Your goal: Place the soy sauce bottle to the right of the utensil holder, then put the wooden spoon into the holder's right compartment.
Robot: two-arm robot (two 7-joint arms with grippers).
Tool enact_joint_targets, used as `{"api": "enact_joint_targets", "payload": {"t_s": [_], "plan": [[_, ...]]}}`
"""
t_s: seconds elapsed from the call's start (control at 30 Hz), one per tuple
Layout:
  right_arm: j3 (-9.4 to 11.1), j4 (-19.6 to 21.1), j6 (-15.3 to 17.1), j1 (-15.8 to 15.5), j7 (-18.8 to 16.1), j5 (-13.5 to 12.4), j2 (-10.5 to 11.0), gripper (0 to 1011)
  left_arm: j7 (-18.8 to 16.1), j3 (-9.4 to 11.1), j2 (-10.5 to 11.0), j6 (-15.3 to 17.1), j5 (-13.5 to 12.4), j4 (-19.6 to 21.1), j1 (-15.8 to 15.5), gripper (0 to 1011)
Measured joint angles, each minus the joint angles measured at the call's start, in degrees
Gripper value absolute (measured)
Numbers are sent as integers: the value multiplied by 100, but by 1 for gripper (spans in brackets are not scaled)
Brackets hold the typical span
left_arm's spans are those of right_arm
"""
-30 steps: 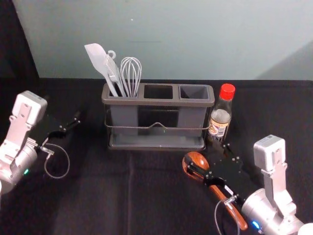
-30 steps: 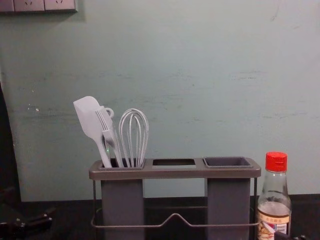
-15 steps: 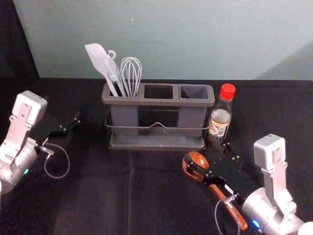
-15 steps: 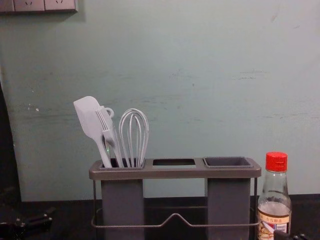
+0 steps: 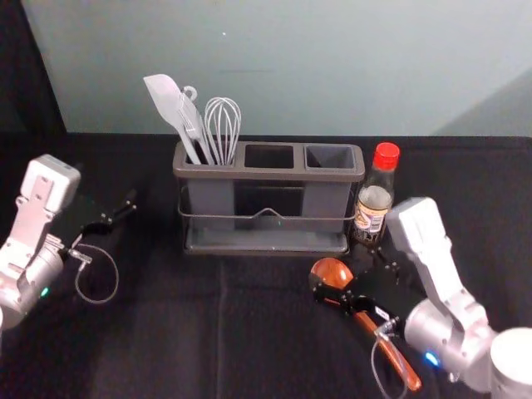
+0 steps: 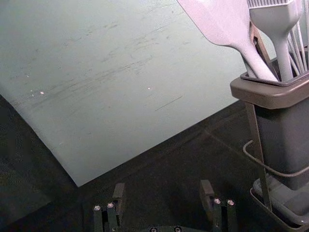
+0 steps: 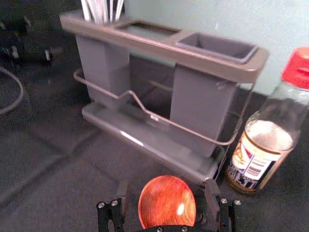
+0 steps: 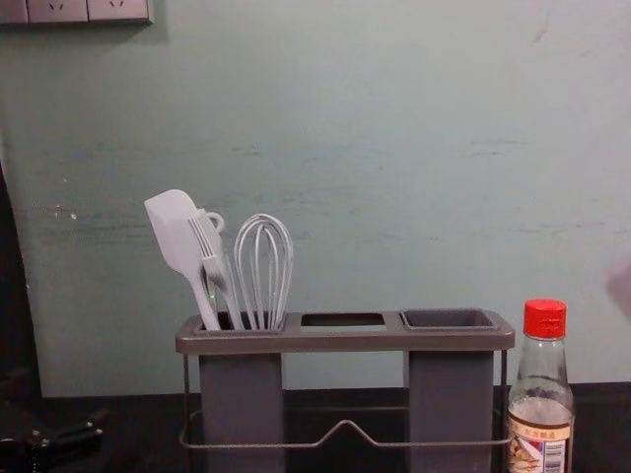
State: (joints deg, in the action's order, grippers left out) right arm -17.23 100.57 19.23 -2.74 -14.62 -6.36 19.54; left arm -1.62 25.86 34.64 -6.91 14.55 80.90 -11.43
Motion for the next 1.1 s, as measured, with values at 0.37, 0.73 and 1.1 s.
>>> {"api": "enact_joint_targets", "payload": {"t_s": [0.37, 0.73, 1.1], "plan": [[-182, 203, 2178, 790, -322, 231, 59, 1002, 0, 0, 0, 0, 0, 0, 0, 1000], [-183, -50, 3043, 1316, -787, 143, -69, 1002, 0, 0, 0, 0, 0, 0, 0, 1000], [-359, -408, 3240, 1584, -1009, 307, -140, 1002, 0, 0, 0, 0, 0, 0, 0, 1000]]}}
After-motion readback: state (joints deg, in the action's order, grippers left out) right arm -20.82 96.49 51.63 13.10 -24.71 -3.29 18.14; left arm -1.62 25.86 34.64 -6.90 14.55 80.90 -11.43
